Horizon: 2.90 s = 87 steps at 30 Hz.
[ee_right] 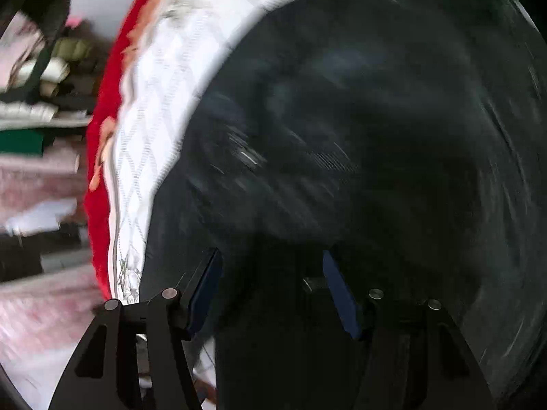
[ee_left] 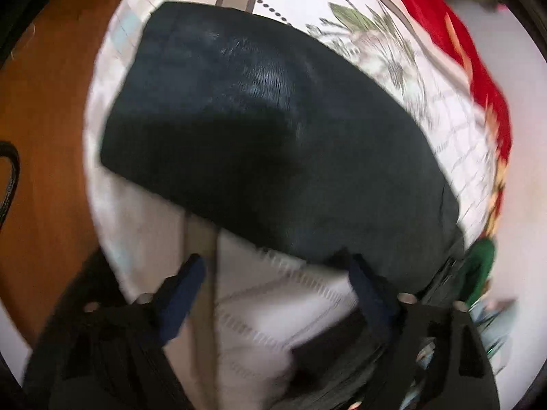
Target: Fold large clothes
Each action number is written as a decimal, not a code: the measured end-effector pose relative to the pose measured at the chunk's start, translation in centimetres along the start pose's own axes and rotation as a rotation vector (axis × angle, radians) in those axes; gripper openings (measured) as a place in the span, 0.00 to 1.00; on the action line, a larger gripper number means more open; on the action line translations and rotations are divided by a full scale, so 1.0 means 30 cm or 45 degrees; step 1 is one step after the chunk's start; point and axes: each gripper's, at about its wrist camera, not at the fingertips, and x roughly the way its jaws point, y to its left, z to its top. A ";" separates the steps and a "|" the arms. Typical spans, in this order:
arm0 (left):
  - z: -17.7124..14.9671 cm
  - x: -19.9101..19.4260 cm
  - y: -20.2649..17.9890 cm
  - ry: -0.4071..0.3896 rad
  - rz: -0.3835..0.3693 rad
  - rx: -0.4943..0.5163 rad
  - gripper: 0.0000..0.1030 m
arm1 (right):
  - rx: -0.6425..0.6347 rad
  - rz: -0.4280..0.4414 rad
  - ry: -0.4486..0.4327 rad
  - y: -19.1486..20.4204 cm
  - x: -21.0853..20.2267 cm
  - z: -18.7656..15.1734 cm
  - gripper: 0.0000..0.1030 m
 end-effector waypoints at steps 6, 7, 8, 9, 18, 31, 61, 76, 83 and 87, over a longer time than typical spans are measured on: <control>0.084 -0.039 0.034 -0.222 -0.010 -0.172 0.36 | 0.105 -0.034 0.048 -0.128 0.039 -0.103 0.62; 0.103 -0.066 0.020 -0.269 0.016 -0.151 0.29 | 0.086 -0.040 0.049 -0.128 0.042 -0.115 0.62; 0.104 -0.087 0.004 -0.310 0.042 -0.127 0.14 | 0.065 -0.047 0.043 -0.125 0.040 -0.124 0.62; 0.101 -0.101 -0.013 -0.341 0.054 -0.095 0.09 | 0.043 -0.058 0.037 -0.120 0.038 -0.131 0.62; 0.032 -0.283 -0.361 -0.720 0.185 0.501 0.04 | -0.075 -0.161 -0.067 -0.038 -0.012 -0.105 0.68; -0.417 -0.243 -0.955 -0.792 -0.036 1.418 0.03 | 0.173 -0.145 -0.372 -0.349 -0.340 -0.035 0.98; -1.249 0.374 -1.026 0.038 0.121 2.045 1.00 | 0.558 -0.160 -0.319 -1.158 -0.658 -0.210 0.98; -0.600 0.281 -1.044 -0.459 0.600 1.571 1.00 | 0.350 -0.265 -0.166 -0.965 -0.478 0.283 0.60; -0.488 0.252 -1.023 -0.496 0.639 1.444 1.00 | 0.450 -0.327 -0.334 -0.940 -0.646 0.159 0.13; -0.465 0.347 -1.042 -0.487 0.683 1.453 1.00 | 0.492 -0.399 -0.359 -0.925 -0.672 0.107 0.13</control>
